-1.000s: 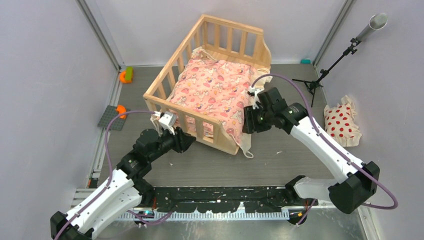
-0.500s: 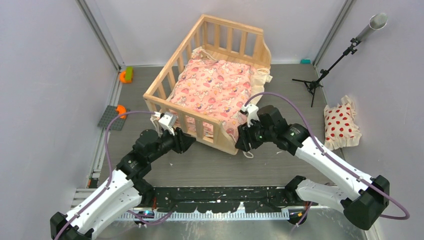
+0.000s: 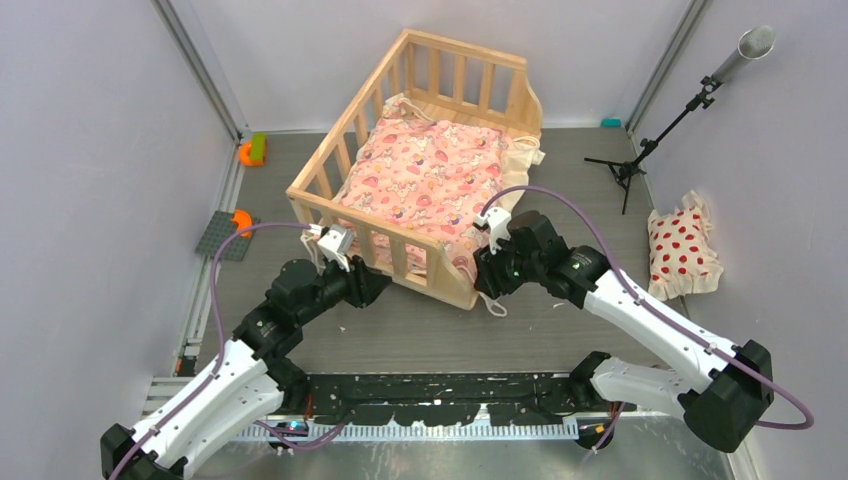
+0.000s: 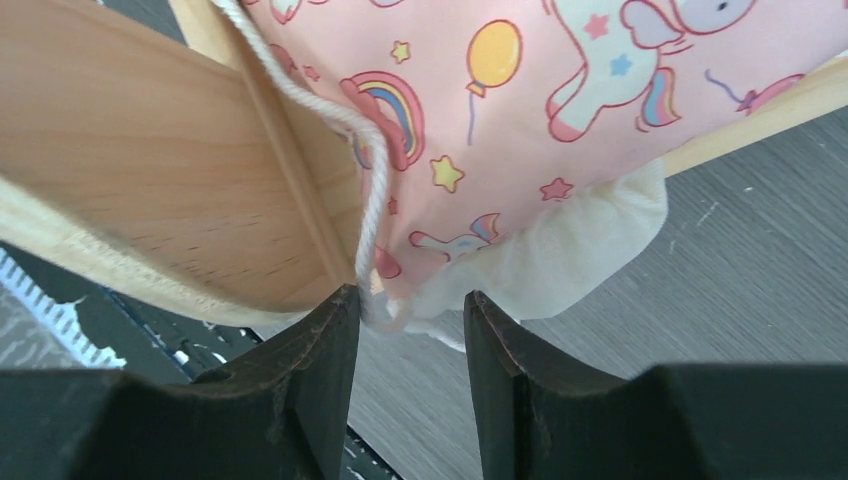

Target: Set up the pet bed

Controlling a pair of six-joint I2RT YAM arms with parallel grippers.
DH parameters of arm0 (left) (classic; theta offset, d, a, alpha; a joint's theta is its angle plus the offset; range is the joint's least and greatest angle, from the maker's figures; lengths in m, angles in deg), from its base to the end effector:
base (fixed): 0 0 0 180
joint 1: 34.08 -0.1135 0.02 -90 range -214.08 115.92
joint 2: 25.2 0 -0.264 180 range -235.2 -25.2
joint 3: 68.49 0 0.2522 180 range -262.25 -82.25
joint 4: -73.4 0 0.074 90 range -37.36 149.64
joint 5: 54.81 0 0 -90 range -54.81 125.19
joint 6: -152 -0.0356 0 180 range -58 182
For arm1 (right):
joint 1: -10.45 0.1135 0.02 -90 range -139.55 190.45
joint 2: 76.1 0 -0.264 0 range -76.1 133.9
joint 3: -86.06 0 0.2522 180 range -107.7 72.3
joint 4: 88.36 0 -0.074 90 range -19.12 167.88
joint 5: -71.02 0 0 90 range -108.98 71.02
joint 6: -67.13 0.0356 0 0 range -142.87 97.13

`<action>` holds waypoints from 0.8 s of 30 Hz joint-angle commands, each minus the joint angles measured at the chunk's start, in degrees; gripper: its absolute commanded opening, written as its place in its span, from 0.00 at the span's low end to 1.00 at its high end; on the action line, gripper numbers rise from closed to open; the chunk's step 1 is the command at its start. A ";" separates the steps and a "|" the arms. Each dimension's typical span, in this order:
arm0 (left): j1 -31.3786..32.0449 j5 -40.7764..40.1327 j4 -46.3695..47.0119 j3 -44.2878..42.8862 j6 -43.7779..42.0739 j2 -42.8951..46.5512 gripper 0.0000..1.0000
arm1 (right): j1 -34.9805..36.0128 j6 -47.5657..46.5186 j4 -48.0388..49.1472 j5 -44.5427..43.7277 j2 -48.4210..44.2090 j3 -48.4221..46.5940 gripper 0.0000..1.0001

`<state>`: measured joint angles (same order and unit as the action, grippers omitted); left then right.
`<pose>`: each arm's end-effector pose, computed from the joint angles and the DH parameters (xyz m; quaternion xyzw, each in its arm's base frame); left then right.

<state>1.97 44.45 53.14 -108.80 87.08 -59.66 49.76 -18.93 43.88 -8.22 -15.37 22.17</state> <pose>0.1251 -0.0982 0.2614 0.1245 0.7793 -0.3655 0.4935 0.1663 0.1447 0.2812 -0.3135 0.8641 0.2220 0.3253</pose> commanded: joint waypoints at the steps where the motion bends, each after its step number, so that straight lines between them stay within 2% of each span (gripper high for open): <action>1: 0.11 1.00 0.74 0.52 -0.81 0.62 0.36 | 0.16 -2.13 3.34 -2.93 -0.48 -0.27 0.48; 10: 0.14 1.37 0.87 0.53 -0.65 0.44 0.36 | 0.39 -1.54 8.35 4.33 -0.32 0.96 0.49; 16: 0.15 1.23 0.27 0.64 -0.74 1.04 0.35 | 0.34 -1.99 9.14 6.50 2.22 0.57 0.45; 24: 0.08 2.84 -0.23 0.36 -1.34 1.31 0.35 | 0.42 -3.11 7.38 7.29 5.36 -1.18 0.26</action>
<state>1.97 45.15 52.48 -108.25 87.04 -58.96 49.85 -20.41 50.50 -2.38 -10.58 23.24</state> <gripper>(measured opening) 0.356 0.310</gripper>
